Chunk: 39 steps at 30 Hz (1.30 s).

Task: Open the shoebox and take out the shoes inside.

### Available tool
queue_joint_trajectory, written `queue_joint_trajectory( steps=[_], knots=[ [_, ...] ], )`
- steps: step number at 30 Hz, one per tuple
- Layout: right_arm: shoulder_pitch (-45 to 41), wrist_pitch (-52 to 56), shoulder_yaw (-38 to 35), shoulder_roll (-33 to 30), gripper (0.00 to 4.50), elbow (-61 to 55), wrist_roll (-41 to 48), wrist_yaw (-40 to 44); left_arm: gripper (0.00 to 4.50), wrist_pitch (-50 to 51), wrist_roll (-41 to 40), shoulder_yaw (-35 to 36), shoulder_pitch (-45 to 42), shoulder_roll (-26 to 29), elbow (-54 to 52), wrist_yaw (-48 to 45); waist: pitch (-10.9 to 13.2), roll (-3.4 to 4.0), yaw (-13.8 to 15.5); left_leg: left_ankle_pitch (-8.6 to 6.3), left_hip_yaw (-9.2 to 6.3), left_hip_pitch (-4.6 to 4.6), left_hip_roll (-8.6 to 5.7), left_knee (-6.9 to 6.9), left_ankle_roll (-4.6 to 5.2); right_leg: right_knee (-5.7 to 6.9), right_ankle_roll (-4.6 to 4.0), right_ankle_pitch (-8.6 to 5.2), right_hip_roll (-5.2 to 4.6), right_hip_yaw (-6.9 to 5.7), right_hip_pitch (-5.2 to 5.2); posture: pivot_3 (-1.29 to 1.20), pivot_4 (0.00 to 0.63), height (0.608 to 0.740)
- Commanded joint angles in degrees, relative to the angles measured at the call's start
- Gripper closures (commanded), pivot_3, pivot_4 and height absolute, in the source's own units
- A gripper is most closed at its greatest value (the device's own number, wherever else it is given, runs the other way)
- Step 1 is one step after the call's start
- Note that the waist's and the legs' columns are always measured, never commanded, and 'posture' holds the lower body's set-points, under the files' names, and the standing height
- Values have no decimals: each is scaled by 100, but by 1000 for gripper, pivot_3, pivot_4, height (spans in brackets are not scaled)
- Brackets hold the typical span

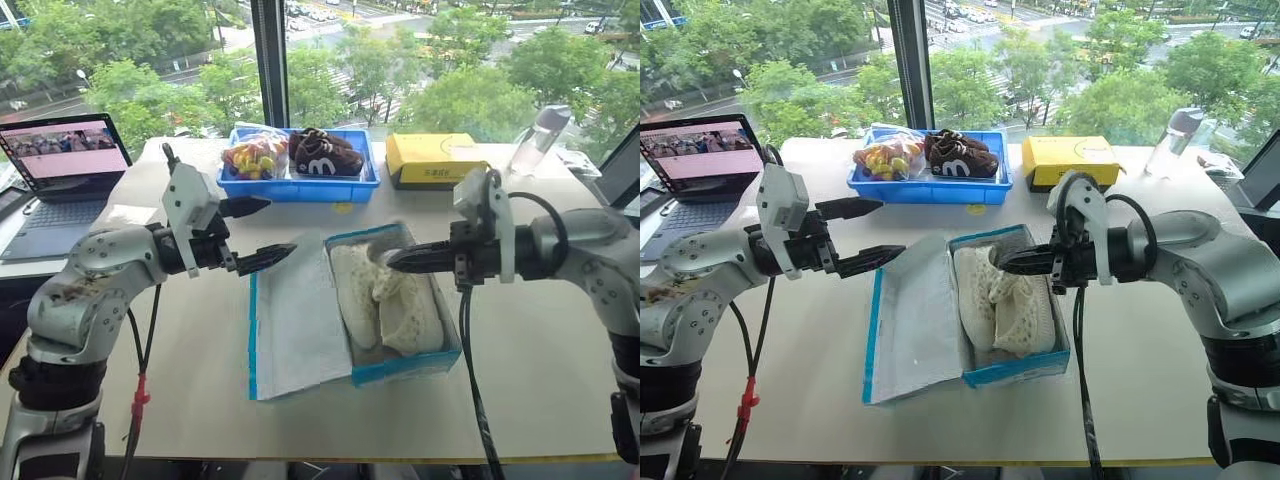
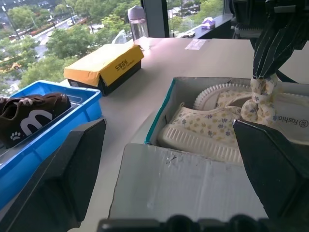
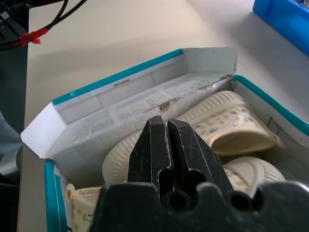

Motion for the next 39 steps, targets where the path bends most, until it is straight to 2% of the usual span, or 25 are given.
queue_joint_trajectory(
  steps=[1,2,4,6,8,13,15,21,24,28,30,32,36,38,39],
  knots=[
    [3,85,-485,657,4477,362,323,-568,0,-121,37,62,-132,14,-27,-54,0,-11,-39,0,1,2,0,0,0,0,0,0,-1,0,5,0,150,740],
    [177,-267,-275,555,4477,349,-80,-534,0,-120,44,59,-146,11,-19,-62,3,-5,-44,0,2,9,3,3,0,-2,-3,3,4,6,11,0,150,740],
    [81,40,-523,742,4477,289,297,-598,0,-141,88,54,-158,32,7,-96,4,-5,-32,1,3,13,-4,3,-1,1,-2,2,-2,8,9,0,150,740],
    [-507,634,-1139,1203,4477,455,1164,-987,0,-117,74,74,-163,65,-3,-127,5,-5,-52,2,4,11,-2,3,-1,1,-2,2,1,7,6,0,150,740],
    [-579,743,-1298,1251,4477,508,1313,-1026,0,-105,59,74,-183,71,3,-144,10,4,-96,3,7,6,-2,3,-2,7,-3,4,2,18,-4,0,150,740],
    [-149,387,-1087,1041,4477,467,900,-1033,0,-118,81,40,-244,51,40,-164,10,3,-49,0,-7,5,6,0,0,0,-2,3,6,-6,11,0,150,740],
    [-473,728,-1481,1239,4477,648,1378,-1299,0,-119,90,40,-242,56,47,-174,11,2,-48,-1,-3,-2,-3,2,3,-2,-2,3,-2,-3,7,0,150,740],
    [-541,733,-1614,1181,4477,777,1470,-1359,0,-117,98,20,-275,53,80,-193,12,4,-70,1,0,4,1,3,1,6,2,5,6,4,3,0,150,740],
    [-831,1048,-1979,1304,4477,994,1948,-1589,0,-125,99,12,-294,44,105,-204,12,4,-82,1,2,1,0,3,1,6,2,5,5,6,2,0,150,740],
    [-169,491,-1424,828,4477,570,1335,-1071,0,-136,109,-12,-340,29,152,-222,12,4,-40,0,1,0,0,3,2,4,2,5,5,2,1,0,150,740],
    [-531,915,-2009,1099,4477,934,2075,-1445,0,-146,121,-19,-352,30,173,-238,13,3,-29,-1,-3,-1,2,4,4,-3,3,5,5,-6,9,0,150,740],
    [-726,1093,-2275,1165,4477,1138,2370,-1612,0,-147,116,-12,-364,28,184,-260,14,5,-62,0,6,-6,-6,6,4,2,4,6,-2,8,0,0,150,740],
    [-252,764,-1909,753,4477,886,1891,-1271,0,-159,139,-17,-391,14,212,-295,14,6,-48,0,3,1,4,3,3,4,4,6,7,3,3,0,150,740],
    [-412,1030,-2274,1006,4477,1094,2482,-1583,0,-169,152,-29,-409,5,232,-318,14,5,-41,-1,2,1,6,3,5,-1,4,6,7,-2,7,0,150,740],
    [-319,1087,-2208,993,4477,1006,2487,-1548,0,-171,156,-36,-429,-1,248,-329,15,5,-48,-1,4,0,5,5,5,-3,4,6,6,1,10,0,150,740]
  ],
)
